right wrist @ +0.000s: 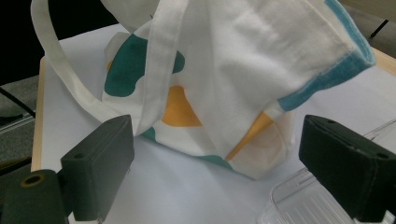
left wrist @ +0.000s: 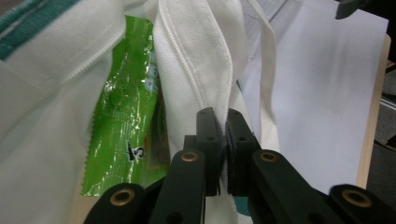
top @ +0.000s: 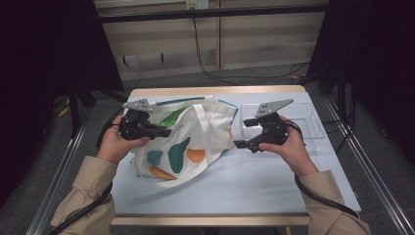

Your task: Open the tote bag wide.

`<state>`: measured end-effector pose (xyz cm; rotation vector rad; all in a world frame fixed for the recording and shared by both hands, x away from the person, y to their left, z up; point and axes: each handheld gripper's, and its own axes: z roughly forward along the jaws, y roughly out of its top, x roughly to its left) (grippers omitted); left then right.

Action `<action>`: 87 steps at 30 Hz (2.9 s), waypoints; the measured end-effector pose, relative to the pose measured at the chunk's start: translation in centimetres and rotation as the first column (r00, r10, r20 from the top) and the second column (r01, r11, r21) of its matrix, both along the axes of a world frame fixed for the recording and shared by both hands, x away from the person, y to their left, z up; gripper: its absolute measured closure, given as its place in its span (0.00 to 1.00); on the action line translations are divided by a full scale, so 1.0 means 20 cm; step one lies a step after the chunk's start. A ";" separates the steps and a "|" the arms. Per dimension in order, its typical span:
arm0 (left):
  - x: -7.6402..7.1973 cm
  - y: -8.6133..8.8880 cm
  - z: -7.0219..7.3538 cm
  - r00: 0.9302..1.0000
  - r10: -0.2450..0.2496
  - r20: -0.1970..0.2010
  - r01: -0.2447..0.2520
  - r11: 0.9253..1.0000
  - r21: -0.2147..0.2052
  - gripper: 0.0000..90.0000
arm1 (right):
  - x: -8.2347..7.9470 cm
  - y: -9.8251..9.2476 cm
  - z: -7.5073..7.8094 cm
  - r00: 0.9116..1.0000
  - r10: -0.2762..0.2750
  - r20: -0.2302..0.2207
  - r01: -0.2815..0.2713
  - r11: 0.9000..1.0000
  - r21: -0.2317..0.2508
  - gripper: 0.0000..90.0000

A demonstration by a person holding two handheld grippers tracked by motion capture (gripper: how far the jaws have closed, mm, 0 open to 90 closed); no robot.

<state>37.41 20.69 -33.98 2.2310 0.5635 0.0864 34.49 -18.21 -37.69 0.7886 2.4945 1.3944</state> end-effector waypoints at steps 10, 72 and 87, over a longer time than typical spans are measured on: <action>-0.04 -0.02 -0.02 0.999 -0.049 -0.010 0.049 0.999 -0.002 0.96 | 0.02 0.12 0.03 0.999 0.028 0.022 -0.028 1.000 0.000 0.14; -0.02 0.03 0.03 0.999 -0.010 -0.036 0.009 0.999 -0.031 0.57 | 0.01 0.32 -0.01 0.994 0.111 0.007 -0.111 0.994 -0.011 0.91; 0.02 0.06 0.14 0.999 0.049 0.017 -0.049 0.998 -0.029 0.45 | 0.00 0.30 -0.04 0.994 0.107 0.002 -0.107 0.994 -0.013 0.91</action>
